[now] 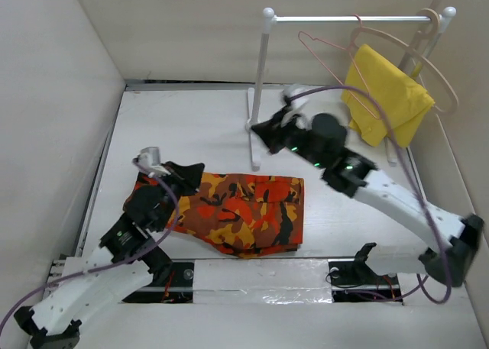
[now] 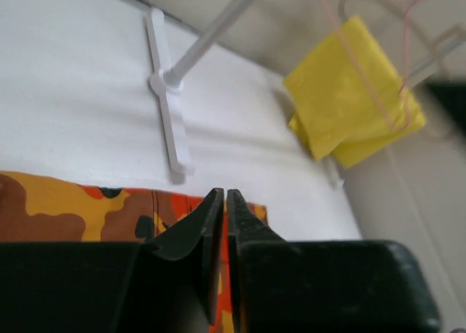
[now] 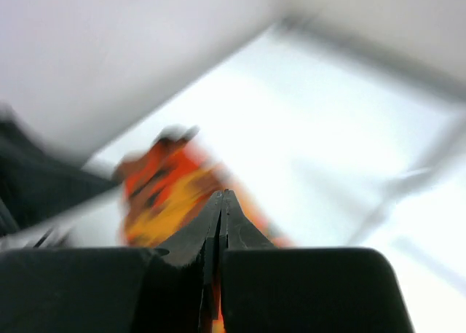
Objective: Place the trousers on the hanger
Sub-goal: Fold the trousers at the center of the board, then pick up the hanger from the clothesline.
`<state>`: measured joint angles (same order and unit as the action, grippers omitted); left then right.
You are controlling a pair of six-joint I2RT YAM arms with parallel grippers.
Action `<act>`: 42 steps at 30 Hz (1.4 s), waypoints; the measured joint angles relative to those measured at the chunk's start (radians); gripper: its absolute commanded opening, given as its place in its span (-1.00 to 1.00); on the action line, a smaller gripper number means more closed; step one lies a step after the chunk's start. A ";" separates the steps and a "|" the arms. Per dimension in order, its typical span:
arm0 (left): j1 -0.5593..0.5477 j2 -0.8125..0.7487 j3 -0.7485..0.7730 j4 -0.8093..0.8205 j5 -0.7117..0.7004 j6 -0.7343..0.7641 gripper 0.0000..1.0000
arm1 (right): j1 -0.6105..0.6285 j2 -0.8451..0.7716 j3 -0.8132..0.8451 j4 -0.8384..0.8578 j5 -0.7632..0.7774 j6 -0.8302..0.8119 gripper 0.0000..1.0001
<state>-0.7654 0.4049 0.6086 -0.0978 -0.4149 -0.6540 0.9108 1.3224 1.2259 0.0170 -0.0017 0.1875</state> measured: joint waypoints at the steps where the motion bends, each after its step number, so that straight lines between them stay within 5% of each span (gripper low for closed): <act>1: 0.000 0.049 -0.019 0.034 0.036 -0.002 -1.00 | -0.066 -0.075 -0.008 -0.004 0.001 -0.018 -1.00; 6: -0.040 0.248 -0.103 0.246 0.168 -0.002 -1.00 | -0.512 -0.321 0.011 -0.075 -0.055 -0.105 -1.00; 9: -0.092 0.338 -0.112 0.362 0.205 0.019 -1.00 | -0.736 -0.346 0.050 -0.111 -0.095 -0.126 -0.19; 10: -0.115 0.390 -0.108 0.394 0.211 0.029 -1.00 | -0.816 -0.336 0.063 -0.117 -0.124 -0.132 0.31; 11: -0.127 0.426 -0.101 0.421 0.216 0.041 -1.00 | -0.882 -0.316 0.074 -0.119 -0.171 -0.136 0.42; 16: -0.169 0.592 -0.077 0.537 0.245 0.122 -1.00 | -1.088 -0.065 0.200 -0.126 -0.407 -0.158 0.76; 20: -0.184 0.628 -0.077 0.575 0.257 0.192 -0.96 | -1.126 0.179 0.274 -0.187 -0.512 -0.185 0.80; 24: -0.188 0.622 -0.077 0.606 0.253 0.246 -0.92 | -1.117 0.309 0.290 -0.235 -0.584 -0.206 0.68; 25: -0.188 0.618 -0.077 0.606 0.252 0.255 -0.91 | -1.111 0.323 0.290 -0.239 -0.593 -0.212 0.49; 28: -0.188 0.594 -0.080 0.604 0.241 0.272 -0.87 | -1.078 0.337 0.290 -0.241 -0.604 -0.233 -0.60; 31: -0.188 0.555 -0.095 0.609 0.232 0.280 -0.75 | -1.043 0.331 0.289 -0.212 -0.605 -0.235 -1.00; 35: -0.188 0.537 -0.106 0.613 0.223 0.283 -0.24 | -1.001 0.299 0.257 -0.164 -0.573 -0.220 -1.00; 42: -0.188 0.562 -0.111 0.634 0.205 0.283 0.04 | -0.917 0.180 0.238 -0.160 -0.417 -0.217 -1.00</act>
<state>-0.9539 0.9668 0.4976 0.5358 -0.2100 -0.3706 -0.0067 1.5028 1.4635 -0.1429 -0.4183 -0.0299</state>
